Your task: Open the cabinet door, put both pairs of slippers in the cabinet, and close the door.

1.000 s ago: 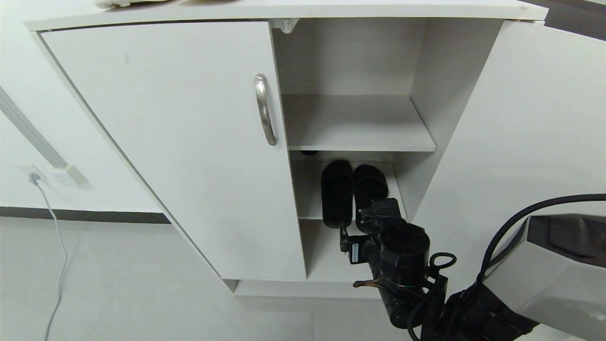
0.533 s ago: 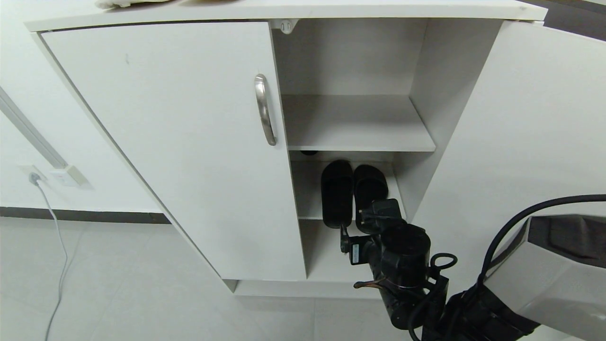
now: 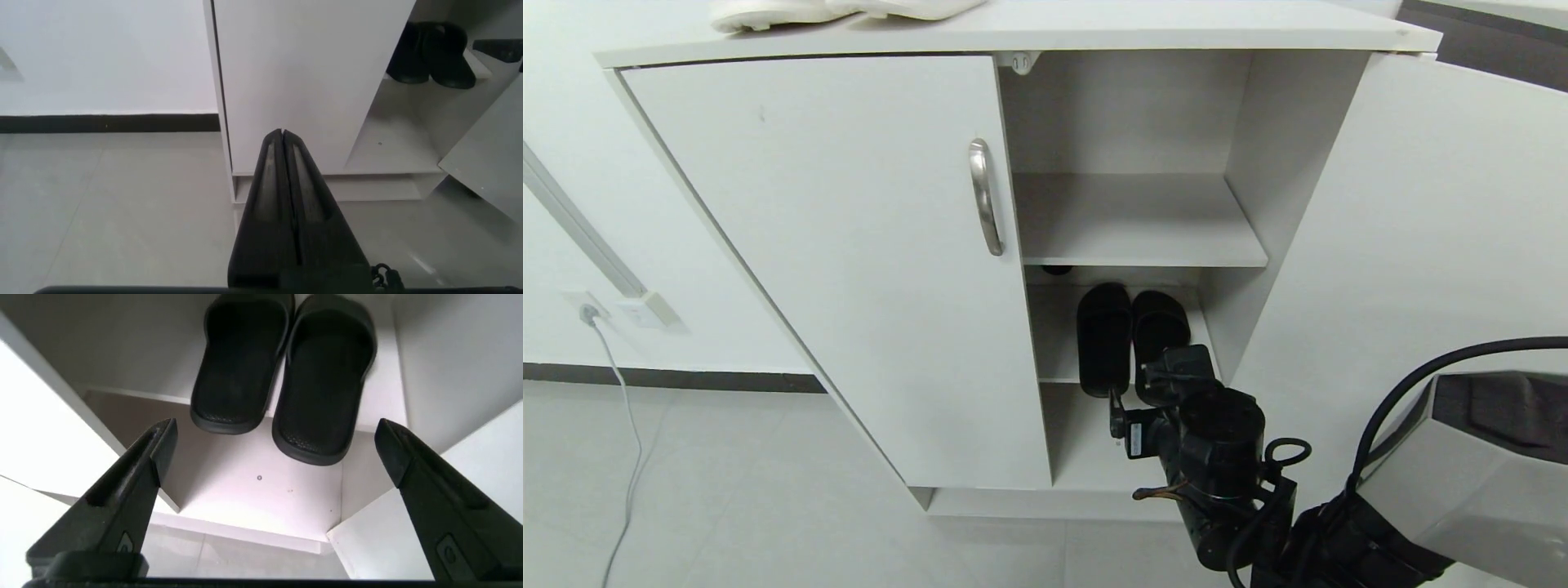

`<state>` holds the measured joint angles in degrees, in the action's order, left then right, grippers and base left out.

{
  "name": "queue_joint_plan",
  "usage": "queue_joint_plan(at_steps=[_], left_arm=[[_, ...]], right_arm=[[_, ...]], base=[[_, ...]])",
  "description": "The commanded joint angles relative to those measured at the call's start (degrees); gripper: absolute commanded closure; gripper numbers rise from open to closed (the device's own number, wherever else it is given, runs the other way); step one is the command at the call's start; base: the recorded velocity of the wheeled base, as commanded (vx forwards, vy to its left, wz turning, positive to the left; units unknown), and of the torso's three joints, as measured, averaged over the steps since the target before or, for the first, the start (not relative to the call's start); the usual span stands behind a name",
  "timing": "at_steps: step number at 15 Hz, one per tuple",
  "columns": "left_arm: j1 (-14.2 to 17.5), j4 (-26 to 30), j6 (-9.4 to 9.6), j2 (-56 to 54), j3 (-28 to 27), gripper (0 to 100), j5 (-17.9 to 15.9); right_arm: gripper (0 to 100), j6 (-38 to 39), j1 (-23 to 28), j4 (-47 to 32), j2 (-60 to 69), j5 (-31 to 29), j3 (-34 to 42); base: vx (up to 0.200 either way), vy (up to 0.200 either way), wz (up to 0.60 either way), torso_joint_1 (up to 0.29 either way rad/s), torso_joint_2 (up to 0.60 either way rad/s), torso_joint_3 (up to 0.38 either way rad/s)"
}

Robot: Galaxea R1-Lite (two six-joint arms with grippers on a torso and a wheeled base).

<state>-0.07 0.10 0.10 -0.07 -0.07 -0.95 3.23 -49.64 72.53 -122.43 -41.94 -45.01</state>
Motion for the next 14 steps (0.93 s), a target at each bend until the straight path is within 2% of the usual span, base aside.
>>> queue_joint_plan(at_steps=[1,14], left_arm=[[0.0,0.0,-0.01,0.1,0.0,100,0.0],[0.0,0.0,0.08,0.1,0.1,100,0.1]], right_arm=[[0,-0.1,-0.1,0.0,-0.2,0.0,-0.1],[0,0.0,0.3,0.4,-0.4,-0.1,0.5]], base=[[0.000,0.000,0.00,0.002,0.00,0.173],[0.000,0.000,0.00,0.002,0.00,0.183]])
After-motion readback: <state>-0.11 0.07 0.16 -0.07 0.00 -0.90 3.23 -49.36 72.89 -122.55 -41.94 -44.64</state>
